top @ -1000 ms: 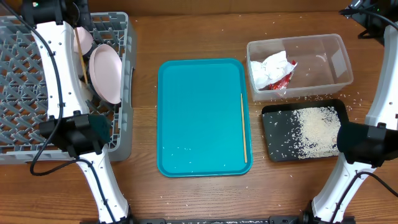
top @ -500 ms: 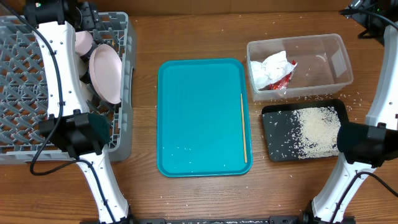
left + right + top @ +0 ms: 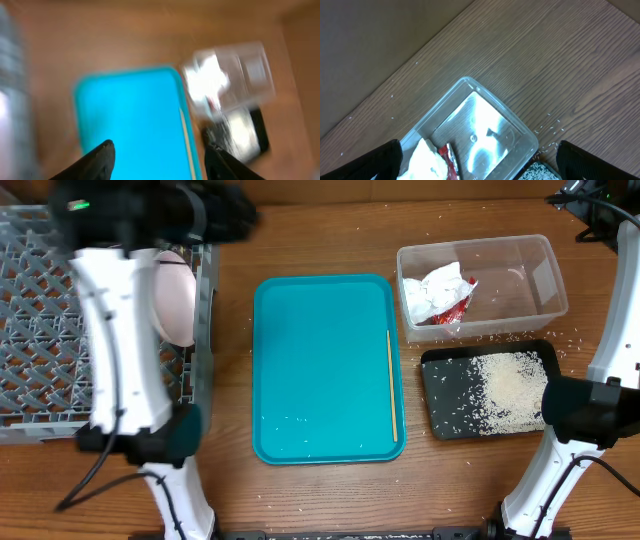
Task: Sort waste into correct bins and load items into the dishwasher
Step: 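Reach the left gripper back and grasp the second chopstick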
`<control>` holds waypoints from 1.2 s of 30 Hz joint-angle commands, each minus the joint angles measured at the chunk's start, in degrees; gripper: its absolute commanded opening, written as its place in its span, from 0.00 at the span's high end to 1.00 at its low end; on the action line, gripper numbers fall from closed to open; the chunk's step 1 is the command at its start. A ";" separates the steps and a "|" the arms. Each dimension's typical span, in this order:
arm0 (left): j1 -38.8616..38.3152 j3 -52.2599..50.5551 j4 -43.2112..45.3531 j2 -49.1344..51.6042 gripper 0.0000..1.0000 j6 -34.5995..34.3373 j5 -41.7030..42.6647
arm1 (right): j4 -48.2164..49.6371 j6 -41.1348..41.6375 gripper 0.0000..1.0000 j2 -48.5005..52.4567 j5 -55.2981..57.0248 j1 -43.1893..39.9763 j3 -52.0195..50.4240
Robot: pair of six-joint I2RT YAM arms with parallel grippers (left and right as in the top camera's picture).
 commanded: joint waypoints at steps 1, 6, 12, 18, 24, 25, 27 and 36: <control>-7.45 -2.10 -2.38 8.02 0.41 -6.75 -1.53 | 0.35 0.09 0.00 -0.83 0.42 -0.04 1.70; -17.73 -2.34 -2.95 17.22 0.42 -14.01 -9.94 | 0.35 0.09 0.00 -0.83 0.42 -0.04 1.70; -25.86 -2.34 -0.17 27.08 0.52 -19.78 -12.57 | 0.35 0.09 0.00 -0.83 0.42 -0.04 1.70; -31.39 -2.34 4.28 33.88 0.52 -22.64 -16.00 | 0.35 0.09 0.00 -0.83 0.42 -0.04 1.70; -33.70 -2.36 3.04 36.65 0.54 -28.50 -24.17 | 0.35 0.09 0.00 -0.83 0.42 -0.04 1.70; -33.79 -2.36 3.13 36.98 0.55 -28.52 -24.20 | 0.37 0.09 0.00 -0.83 0.42 -0.04 1.70; -33.79 -2.36 3.15 37.38 0.58 -28.81 -24.20 | 0.37 0.09 0.00 -0.83 0.42 -0.04 1.70; -34.27 -2.45 4.83 39.74 0.61 -28.87 -22.21 | 0.35 0.09 0.00 -0.83 0.42 -0.04 1.70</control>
